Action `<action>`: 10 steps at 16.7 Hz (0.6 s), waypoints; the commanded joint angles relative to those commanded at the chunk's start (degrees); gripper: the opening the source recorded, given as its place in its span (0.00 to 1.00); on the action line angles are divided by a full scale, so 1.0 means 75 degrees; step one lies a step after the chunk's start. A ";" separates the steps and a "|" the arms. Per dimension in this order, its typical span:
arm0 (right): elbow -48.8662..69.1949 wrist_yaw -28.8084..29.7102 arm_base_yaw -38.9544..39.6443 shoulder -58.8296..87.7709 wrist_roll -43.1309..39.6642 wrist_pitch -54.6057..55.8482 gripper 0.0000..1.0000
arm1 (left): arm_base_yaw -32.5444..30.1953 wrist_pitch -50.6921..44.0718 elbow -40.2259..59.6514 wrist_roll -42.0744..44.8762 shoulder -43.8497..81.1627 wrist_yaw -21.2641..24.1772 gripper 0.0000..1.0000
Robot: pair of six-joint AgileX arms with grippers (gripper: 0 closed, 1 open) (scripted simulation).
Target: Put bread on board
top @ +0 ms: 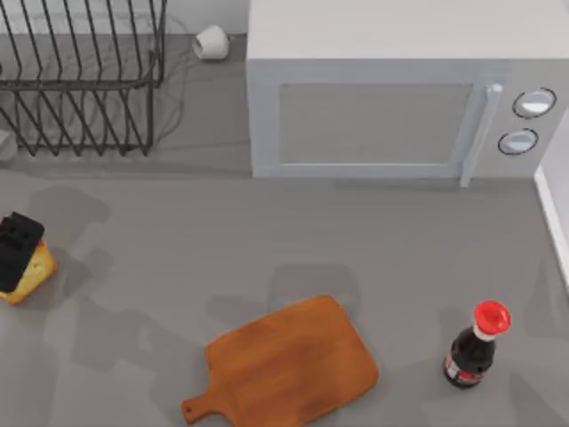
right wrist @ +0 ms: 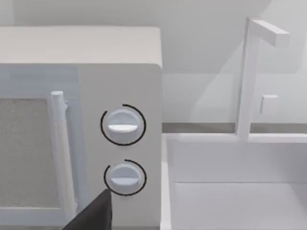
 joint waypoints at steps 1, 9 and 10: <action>0.0000 0.0000 0.0000 0.0000 0.0000 0.0000 1.00 | 0.0018 -0.0402 0.0480 0.0266 0.0690 0.0000 1.00; 0.0000 0.0000 0.0000 0.0000 0.0000 0.0000 1.00 | 0.0141 -0.2561 0.3414 0.1791 0.4533 -0.0005 1.00; 0.0000 0.0000 0.0000 0.0000 0.0000 0.0000 1.00 | 0.0150 -0.2670 0.3588 0.1873 0.4729 -0.0006 1.00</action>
